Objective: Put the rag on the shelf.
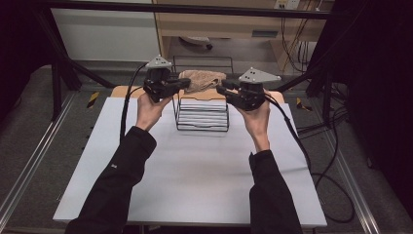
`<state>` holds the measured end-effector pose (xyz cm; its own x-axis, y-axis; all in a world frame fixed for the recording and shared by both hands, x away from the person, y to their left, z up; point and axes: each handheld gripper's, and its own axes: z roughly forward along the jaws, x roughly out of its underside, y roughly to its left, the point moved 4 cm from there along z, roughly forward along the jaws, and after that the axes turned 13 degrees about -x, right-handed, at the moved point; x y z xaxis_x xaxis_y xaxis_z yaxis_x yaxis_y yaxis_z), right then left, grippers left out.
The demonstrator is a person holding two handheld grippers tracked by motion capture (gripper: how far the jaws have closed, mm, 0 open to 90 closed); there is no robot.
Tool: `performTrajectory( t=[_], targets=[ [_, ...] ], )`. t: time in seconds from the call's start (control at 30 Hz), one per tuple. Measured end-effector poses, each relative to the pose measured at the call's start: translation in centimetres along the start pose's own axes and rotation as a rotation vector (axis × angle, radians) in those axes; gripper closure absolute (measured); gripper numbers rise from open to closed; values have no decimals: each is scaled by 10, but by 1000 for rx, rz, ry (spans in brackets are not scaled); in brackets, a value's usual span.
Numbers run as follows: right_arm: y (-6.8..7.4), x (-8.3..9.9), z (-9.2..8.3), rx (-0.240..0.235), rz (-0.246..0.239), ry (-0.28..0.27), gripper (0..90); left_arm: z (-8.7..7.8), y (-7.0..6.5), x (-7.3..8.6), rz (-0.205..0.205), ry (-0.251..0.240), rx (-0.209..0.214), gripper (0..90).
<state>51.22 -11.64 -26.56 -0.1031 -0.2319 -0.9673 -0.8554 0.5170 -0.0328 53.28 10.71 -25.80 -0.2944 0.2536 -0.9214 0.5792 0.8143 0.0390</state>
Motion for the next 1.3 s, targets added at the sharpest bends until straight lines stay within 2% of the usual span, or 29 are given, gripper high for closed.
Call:
performTrajectory(
  t=[0.2,0.37,0.43,0.6,0.7,0.8,0.97,1.13,1.3],
  targets=[
    [4,-1,-5,-15,-3,0,604,3,-4,3,30,13,-16,887],
    [8,-7,-11,-45,15,-65,580,7,-7,5,57,33,-27,888],
    [7,-9,-11,-45,35,-71,644,9,-7,7,59,39,-28,889],
    [1,-3,0,-15,87,-3,832,11,-6,12,50,29,-28,888],
    [0,4,9,-1,100,29,877,11,-3,16,40,30,-29,888],
    [-4,10,15,37,102,60,892,12,0,19,32,38,-29,888],
    [-7,13,22,69,119,67,892,12,1,21,22,31,-36,887],
    [-5,12,21,62,115,61,863,10,2,22,18,26,-37,880],
    [-2,10,15,29,131,37,768,6,2,24,15,29,-40,846]
  ],
)
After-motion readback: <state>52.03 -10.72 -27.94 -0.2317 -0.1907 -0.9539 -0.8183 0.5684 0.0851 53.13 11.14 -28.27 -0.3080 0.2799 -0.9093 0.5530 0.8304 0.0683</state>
